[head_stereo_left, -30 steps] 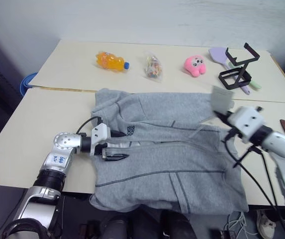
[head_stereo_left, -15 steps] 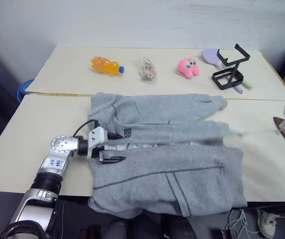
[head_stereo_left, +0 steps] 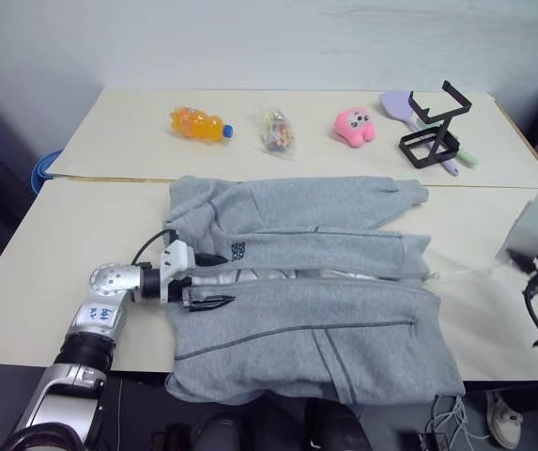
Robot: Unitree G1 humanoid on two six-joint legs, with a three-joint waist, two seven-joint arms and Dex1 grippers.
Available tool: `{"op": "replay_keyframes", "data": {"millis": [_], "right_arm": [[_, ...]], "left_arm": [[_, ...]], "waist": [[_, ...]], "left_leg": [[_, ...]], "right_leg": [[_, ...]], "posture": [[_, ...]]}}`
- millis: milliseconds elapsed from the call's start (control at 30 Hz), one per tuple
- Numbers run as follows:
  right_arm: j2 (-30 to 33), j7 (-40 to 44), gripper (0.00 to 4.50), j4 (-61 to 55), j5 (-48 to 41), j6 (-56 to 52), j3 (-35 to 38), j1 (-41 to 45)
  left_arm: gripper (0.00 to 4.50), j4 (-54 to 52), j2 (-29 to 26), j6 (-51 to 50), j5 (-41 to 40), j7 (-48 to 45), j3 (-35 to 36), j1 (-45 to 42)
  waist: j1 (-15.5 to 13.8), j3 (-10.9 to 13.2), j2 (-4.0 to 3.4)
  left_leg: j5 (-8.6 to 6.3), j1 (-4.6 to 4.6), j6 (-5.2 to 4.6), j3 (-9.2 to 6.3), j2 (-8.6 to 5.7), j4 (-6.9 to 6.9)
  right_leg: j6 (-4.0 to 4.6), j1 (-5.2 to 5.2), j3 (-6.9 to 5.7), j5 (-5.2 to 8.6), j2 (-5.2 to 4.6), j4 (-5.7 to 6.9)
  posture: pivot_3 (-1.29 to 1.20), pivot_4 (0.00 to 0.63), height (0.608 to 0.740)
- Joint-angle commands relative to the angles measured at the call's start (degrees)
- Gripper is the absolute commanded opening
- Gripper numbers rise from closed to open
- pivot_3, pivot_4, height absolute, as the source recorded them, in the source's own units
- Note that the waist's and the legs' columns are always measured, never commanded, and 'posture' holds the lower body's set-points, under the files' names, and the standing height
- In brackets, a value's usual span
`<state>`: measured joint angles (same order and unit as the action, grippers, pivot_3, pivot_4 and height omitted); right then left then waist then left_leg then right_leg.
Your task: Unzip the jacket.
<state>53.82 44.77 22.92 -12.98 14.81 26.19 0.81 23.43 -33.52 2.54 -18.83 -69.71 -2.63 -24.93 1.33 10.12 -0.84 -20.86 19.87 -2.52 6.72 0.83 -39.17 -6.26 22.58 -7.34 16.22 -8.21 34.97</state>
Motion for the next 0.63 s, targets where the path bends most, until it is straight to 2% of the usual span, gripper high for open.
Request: {"op": "replay_keyframes", "data": {"millis": [33,100,167,233,300,400,533,633], "right_arm": [[0.53,6.1,2.35,-8.19,-8.96,0.4,9.07,-4.73],[0.95,7.29,3.07,-11.12,-11.56,-1.28,12.26,-6.41],[1.04,12.39,3.75,-17.23,-17.27,-4.94,14.63,-9.37],[0.2,17.58,4.45,-26.17,-23.68,-11.46,14.62,-14.94],[-1.08,20.49,4.49,-32.47,-27.79,-14.92,14.02,-18.41],[-4.35,27.73,4.49,-39.48,-22.14,-6.17,5.2,-23.28],[-8.41,30.3,4.49,-35.26,-15.32,2.88,-2.05,-21.6],[-10.85,28.98,4.49,-29.82,-12.89,6.98,-3.73,-18.37]], "left_arm": [[4.5,-11.29,-5.25,-9.49,-6.68,-1.47,5.15,3.31],[4.5,-16.05,-8.85,-16.9,-11.25,-3.66,7.26,6.22],[4.5,-18.69,-12.39,-17.4,-11.35,-4.38,9.85,9.53],[4.5,-19.5,-14.69,-13.66,-8.93,-3.97,12.02,12.95],[4.5,-19.61,-15.8,-11.52,-7.57,-3.72,13.08,15.2],[4.5,-19.57,-16.97,-6.11,-5.2,-4.35,14.83,20.82],[4.5,-21.4,-15.9,-1.8,-3.93,-2.21,16.7,26.58],[4.5,-23.56,-14.86,-1.13,-3.88,0.36,17.62,29.06]], "waist": [[0.3,0.11,0.05],[0.39,0.18,0.15],[0.32,0.2,0.16],[0.14,0.21,0.15],[-0.04,0.22,0.16],[-0.67,0.23,0.17],[-1.37,0.29,0.27],[-1.34,0.32,0.35]], "left_leg": [[0.0,0.05,0.01,-0.06,0.01,0.0],[-0.01,0.1,0.04,-0.11,0.07,0.0],[0.0,0.08,0.04,-0.12,0.07,-0.01],[-0.03,0.07,0.09,-0.18,0.09,0.0],[-0.07,0.14,0.15,-0.31,0.13,0.02],[-0.09,0.22,0.15,-0.38,0.1,0.02],[-0.17,0.27,0.14,-0.42,0.01,0.03],[-0.16,0.26,0.04,-0.4,-0.11,0.02]], "right_leg": [[0.0,0.01,0.02,0.0,0.01,-0.02],[0.0,0.01,0.02,0.0,0.1,-0.08],[0.0,-0.03,0.04,0.0,0.09,-0.14],[0.0,-0.03,0.07,0.0,0.08,-0.16],[0.04,-0.02,0.02,0.02,0.08,-0.29],[0.05,0.0,-0.04,0.03,0.01,-0.53],[0.06,0.04,-0.1,0.03,-0.07,-0.54],[0.02,0.02,-0.1,0.01,-0.21,-0.55]], "posture": [[0.0,0.15,0.74],[0.0,0.15,0.74],[0.0,0.15,0.74],[0.0,0.15,0.74],[0.0,0.15,0.74],[0.0,0.15,0.74],[0.0,0.15,0.74],[0.0,0.15,0.74]]}}
